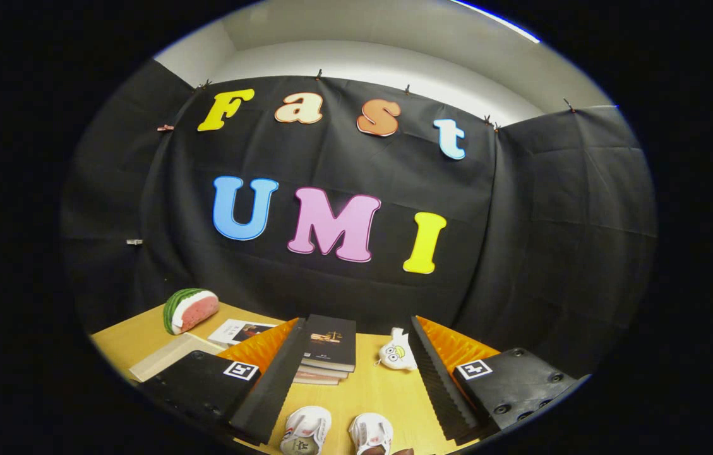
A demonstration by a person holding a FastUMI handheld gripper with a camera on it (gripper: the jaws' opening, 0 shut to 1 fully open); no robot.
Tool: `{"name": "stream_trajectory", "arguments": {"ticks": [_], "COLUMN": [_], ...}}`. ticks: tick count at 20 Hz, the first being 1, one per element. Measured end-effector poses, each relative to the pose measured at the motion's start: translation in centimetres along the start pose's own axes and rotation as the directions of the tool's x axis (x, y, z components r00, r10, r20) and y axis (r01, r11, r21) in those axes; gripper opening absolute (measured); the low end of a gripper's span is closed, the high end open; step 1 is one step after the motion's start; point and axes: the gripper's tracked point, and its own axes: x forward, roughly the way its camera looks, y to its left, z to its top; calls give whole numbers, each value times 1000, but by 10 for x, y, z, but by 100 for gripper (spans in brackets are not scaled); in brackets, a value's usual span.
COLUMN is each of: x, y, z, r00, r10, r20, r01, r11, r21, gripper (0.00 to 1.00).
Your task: Open the storage box then place both shoes into the box .Put the left shoe in first, then the right shoe, with the right side of both shoes facing outward in a uniform manner.
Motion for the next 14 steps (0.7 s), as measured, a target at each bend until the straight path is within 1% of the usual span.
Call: {"name": "stream_trajectory", "arguments": {"ticks": [2,4,6,8,10,11,12,14], "x": [4,9,13,13,12,11,10,8], "y": [14,31,50,70,89,98,104,115], "z": [-8,-21,-39,-57,-71,-80,-87,-104], "r00": [996,982,949,896,834,802,772,712], "r10": [79,170,279,395,501,544,580,638], "r20": [-35,-78,-146,-201,-234,-247,-260,-293], "r01": [-77,-163,-259,-349,-416,-435,-443,-440], "r11": [996,983,955,908,847,815,785,730], "r21": [38,86,144,230,332,384,433,523], "gripper": [97,97,97,98,99,100,98,98]}}
